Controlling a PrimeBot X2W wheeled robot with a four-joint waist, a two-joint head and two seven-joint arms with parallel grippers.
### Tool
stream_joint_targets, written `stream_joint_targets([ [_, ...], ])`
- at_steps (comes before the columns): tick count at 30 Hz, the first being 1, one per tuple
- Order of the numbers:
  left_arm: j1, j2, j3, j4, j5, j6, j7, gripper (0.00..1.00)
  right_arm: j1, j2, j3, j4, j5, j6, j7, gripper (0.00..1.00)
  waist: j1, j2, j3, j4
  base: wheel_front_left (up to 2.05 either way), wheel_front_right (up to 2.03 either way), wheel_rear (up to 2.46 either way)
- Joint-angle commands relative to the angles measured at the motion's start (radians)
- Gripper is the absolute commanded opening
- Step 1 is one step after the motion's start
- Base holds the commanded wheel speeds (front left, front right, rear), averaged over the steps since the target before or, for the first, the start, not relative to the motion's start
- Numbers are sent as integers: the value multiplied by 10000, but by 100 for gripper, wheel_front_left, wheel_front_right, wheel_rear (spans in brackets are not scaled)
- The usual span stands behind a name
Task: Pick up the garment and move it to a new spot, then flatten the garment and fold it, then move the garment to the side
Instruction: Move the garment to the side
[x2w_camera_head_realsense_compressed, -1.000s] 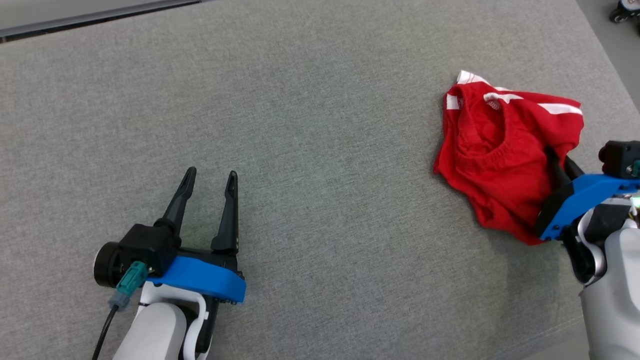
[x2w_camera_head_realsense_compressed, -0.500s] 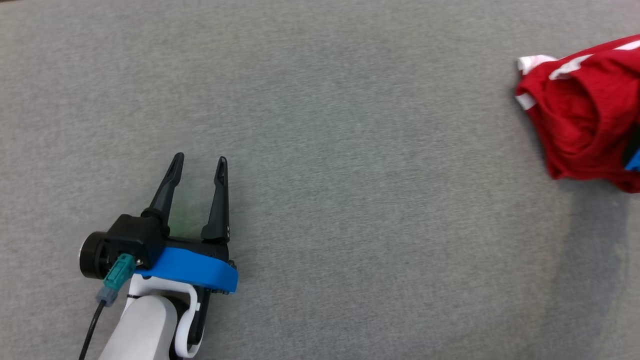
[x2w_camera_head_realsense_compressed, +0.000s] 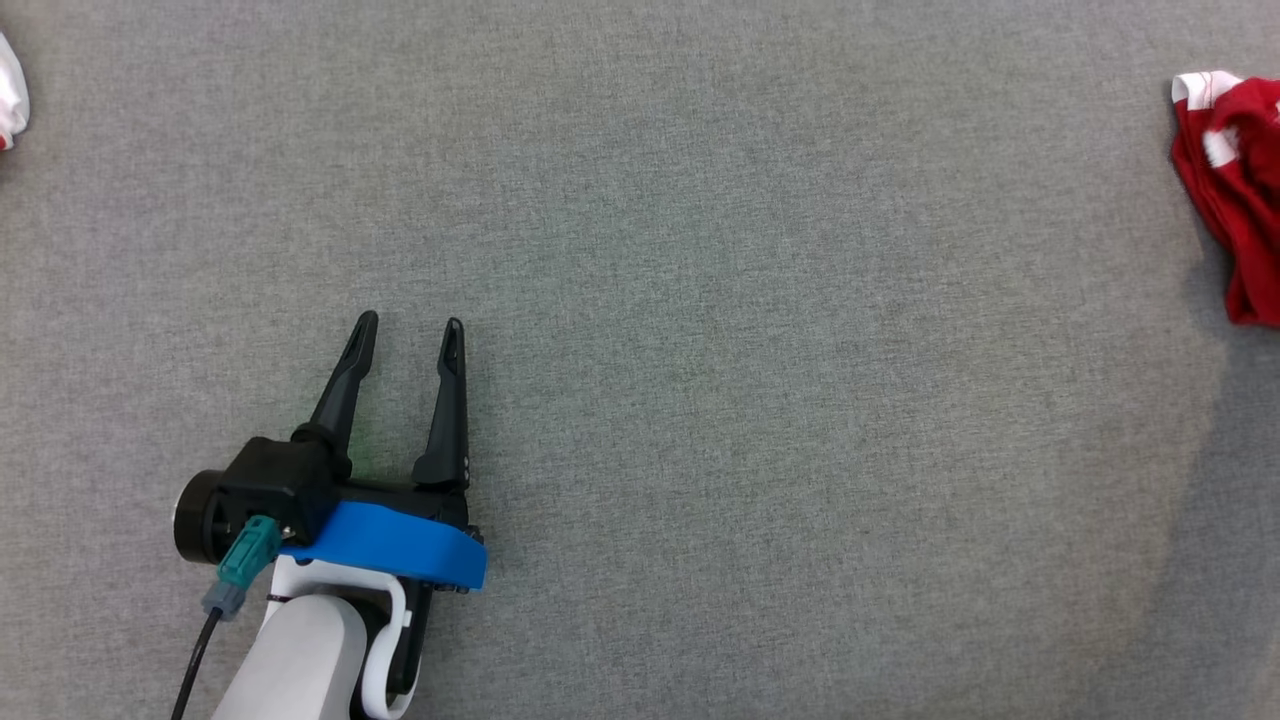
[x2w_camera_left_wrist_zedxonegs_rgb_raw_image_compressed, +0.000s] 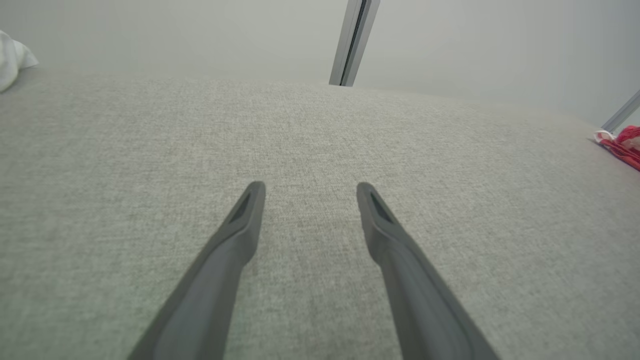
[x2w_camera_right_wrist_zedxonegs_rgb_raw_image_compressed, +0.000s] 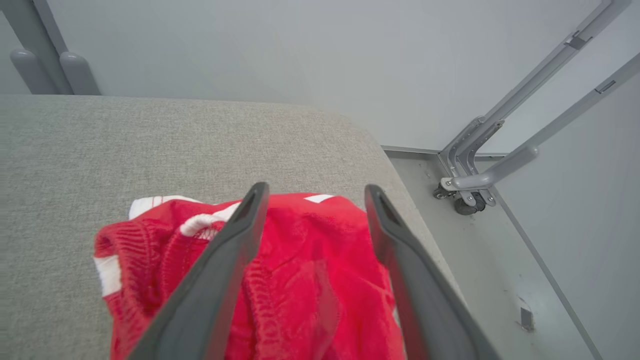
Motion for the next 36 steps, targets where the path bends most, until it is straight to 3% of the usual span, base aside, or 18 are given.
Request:
stream_joint_targets([
  [1,-45,10,23,33,-42,33,-57,100,-30,116,38,32,-38,-3,-97,100,-1,0,-36,-19,0,0,0],
  [9,-12,59,356,497,-452,-27,-266,100,211,779,912,-207,367,-3,-826,100,-1,0,-686,-36,0,0,0],
  [18,405,26,900,1540,-961,38,-699,100,1247,1899,2007,-649,583,-3,-1727,100,-1,0,-2200,400,0,0,0],
  [28,1541,-38,1087,2354,-1135,-39,-979,100,4224,3698,1918,-1604,62,-3,-3318,100,-1,0,-3810,1138,0,0,0],
  [36,2461,-167,976,2398,-1042,-44,-1023,100,6519,3897,2729,-2320,533,-1,-3498,100,-1,0,-4536,1267,0,0,0],
])
